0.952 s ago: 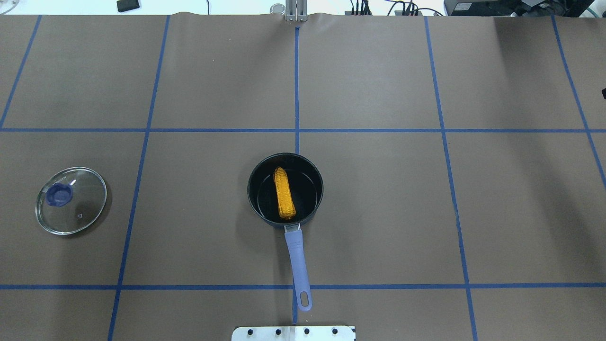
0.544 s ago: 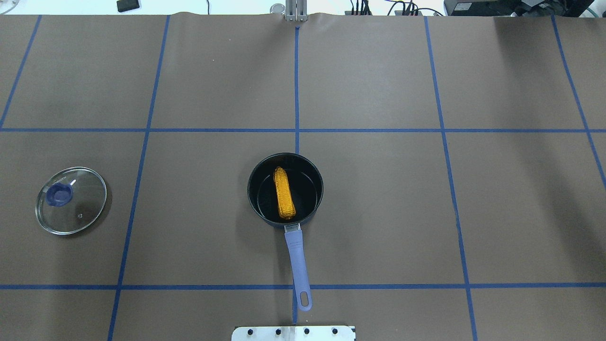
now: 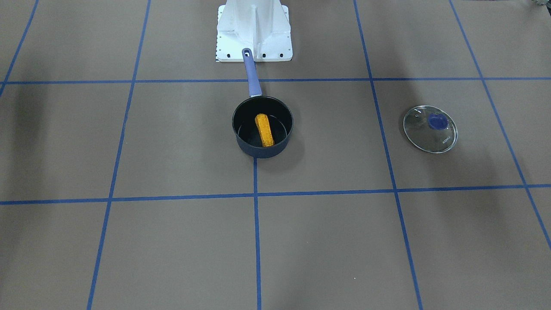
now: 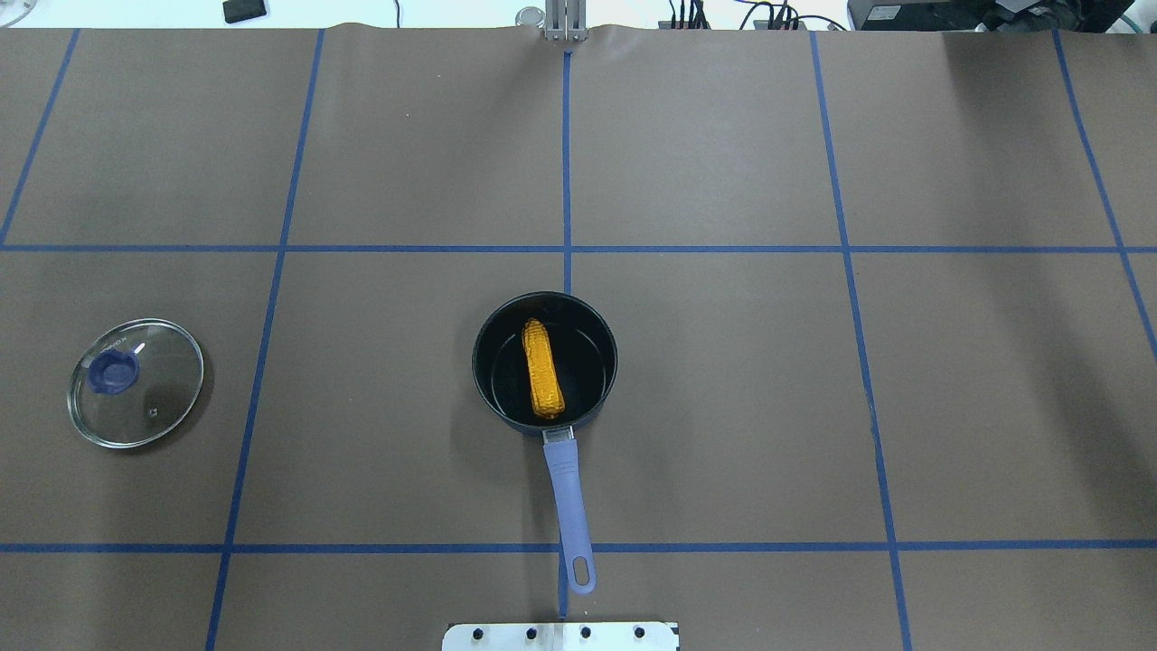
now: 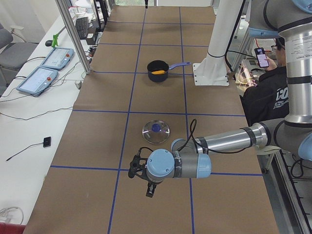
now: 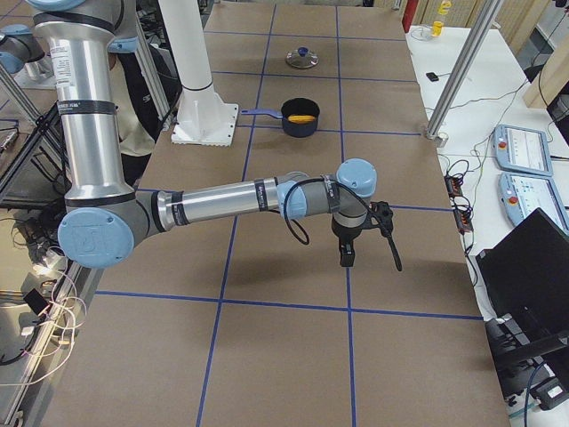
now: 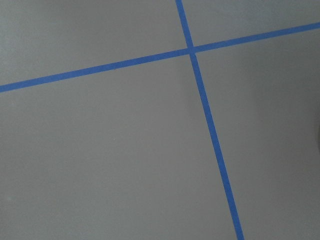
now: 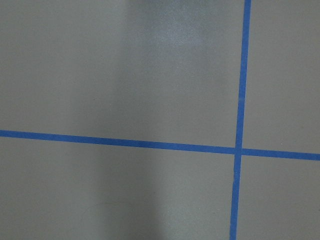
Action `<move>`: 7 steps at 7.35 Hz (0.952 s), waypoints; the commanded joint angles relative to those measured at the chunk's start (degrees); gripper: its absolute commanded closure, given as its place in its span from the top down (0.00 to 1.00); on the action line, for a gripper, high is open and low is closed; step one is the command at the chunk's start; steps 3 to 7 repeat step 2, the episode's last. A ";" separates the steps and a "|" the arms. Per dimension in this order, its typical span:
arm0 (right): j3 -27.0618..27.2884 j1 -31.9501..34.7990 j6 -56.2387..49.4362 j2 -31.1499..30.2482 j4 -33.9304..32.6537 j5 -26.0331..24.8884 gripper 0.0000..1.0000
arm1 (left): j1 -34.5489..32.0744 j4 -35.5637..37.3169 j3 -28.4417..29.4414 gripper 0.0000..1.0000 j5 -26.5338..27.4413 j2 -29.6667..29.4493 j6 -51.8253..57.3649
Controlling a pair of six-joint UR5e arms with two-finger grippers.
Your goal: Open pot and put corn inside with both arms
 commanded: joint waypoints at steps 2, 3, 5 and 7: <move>-0.09 -0.03 0.00 -0.04 0.10 -0.03 1.00 | 0.03 -0.01 -0.01 0.99 0.00 0.00 -0.17; -0.09 -0.03 0.00 -0.04 0.10 -0.03 1.00 | 0.03 -0.01 -0.01 0.99 0.00 0.00 -0.17; -0.09 -0.03 0.00 -0.04 0.10 -0.03 1.00 | 0.03 -0.01 -0.01 0.99 0.00 0.00 -0.17; -0.09 -0.03 0.00 -0.04 0.10 -0.03 1.00 | 0.03 -0.01 -0.01 0.99 0.00 0.00 -0.17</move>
